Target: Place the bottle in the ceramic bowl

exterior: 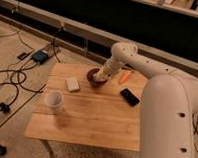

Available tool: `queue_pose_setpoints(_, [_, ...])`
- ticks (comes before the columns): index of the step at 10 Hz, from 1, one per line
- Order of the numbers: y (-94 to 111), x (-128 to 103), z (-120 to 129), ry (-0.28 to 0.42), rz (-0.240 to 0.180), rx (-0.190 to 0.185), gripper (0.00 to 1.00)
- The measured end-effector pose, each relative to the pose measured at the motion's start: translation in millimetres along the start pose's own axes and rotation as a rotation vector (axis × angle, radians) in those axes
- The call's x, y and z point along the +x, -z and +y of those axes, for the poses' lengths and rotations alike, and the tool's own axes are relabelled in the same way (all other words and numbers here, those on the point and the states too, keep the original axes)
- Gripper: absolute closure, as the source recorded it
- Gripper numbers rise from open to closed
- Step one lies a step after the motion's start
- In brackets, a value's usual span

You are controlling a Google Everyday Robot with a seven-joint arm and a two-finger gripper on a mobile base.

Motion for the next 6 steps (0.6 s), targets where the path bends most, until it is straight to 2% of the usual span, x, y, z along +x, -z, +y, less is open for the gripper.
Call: queue_pose_setpoints(6, [-16.9,4.4,2.4,0.006,0.016,-0.007,0.2])
